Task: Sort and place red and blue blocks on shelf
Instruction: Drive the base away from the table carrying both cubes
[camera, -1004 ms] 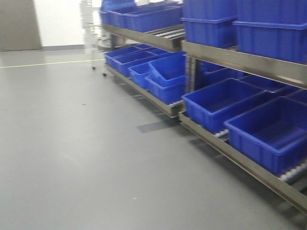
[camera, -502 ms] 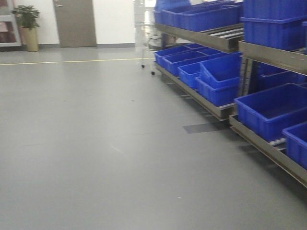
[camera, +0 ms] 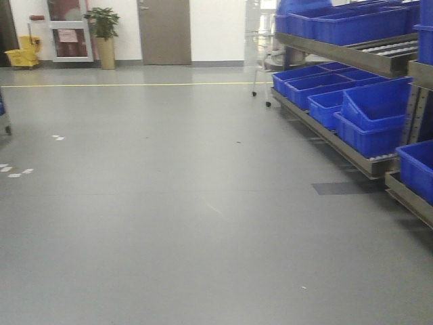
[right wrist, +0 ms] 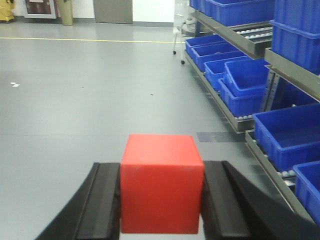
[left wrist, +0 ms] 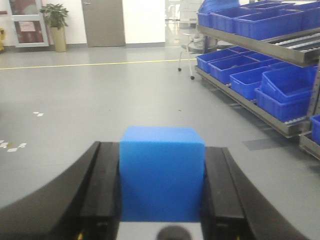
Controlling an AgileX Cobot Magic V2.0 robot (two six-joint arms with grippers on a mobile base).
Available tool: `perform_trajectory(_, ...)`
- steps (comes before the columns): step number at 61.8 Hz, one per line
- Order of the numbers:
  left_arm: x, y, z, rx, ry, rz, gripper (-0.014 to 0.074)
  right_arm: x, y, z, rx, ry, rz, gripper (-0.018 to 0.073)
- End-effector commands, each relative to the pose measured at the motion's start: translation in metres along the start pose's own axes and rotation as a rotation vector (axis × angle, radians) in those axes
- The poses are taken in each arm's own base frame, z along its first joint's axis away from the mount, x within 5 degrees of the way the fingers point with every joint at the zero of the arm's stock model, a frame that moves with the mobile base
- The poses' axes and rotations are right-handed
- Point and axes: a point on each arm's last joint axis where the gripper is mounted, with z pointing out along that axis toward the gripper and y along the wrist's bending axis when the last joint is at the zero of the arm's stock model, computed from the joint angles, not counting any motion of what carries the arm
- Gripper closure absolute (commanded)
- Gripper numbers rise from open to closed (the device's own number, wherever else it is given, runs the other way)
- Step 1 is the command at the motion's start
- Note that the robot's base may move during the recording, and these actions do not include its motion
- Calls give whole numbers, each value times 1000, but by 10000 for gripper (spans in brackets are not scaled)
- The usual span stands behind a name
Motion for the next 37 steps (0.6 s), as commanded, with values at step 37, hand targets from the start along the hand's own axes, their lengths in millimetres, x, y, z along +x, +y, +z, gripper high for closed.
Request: perform_trajectory(37, -18, 1, -2, -10, -111, -5, 471, -18, -1, -2, 9, -116, -1, 511)
